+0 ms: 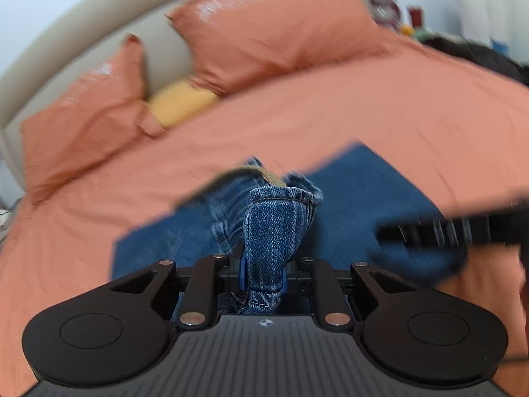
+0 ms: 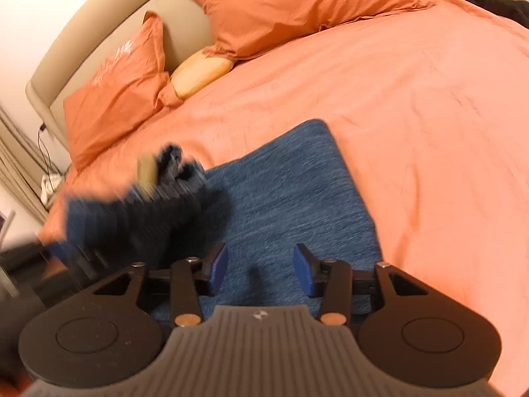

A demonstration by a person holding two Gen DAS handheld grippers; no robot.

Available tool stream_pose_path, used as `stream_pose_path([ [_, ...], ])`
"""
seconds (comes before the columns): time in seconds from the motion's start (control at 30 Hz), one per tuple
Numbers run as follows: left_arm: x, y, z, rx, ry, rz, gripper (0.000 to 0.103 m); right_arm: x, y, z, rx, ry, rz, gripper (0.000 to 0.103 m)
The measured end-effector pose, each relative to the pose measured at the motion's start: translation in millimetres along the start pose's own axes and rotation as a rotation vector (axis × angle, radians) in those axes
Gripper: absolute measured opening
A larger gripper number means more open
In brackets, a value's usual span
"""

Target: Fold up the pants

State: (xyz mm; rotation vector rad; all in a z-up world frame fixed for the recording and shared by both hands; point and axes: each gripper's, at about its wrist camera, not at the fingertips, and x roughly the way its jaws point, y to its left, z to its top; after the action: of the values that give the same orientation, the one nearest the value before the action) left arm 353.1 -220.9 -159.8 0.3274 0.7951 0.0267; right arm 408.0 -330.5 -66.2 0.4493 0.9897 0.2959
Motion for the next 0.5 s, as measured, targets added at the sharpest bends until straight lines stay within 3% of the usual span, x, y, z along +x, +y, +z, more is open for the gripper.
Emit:
stream_pose_path([
  [0.07, 7, -5, -5, 0.023, 0.061, -0.067, 0.025, 1, -7, 2, 0.031, 0.001, 0.000, 0.042],
  [0.17, 10, -4, -8, 0.018, 0.113, -0.187, 0.040, 3, -16, 4, 0.090, 0.010, 0.016, 0.042],
  [0.23, 10, 5, -7, -0.019, 0.133, -0.287, 0.055, 2, -19, 5, 0.121, 0.010, 0.043, 0.044],
  [0.33, 5, 25, -7, -0.087, 0.150, -0.434, 0.068, -3, -19, 9, 0.151, -0.002, 0.103, 0.047],
  [0.43, -6, 43, -11, -0.136, 0.154, -0.519, 0.069, -6, -14, 10, 0.166, -0.004, 0.164, 0.048],
  [0.5, -12, 56, -16, -0.145, 0.143, -0.518, 0.069, -4, -12, 9, 0.186, 0.003, 0.218, 0.046],
])
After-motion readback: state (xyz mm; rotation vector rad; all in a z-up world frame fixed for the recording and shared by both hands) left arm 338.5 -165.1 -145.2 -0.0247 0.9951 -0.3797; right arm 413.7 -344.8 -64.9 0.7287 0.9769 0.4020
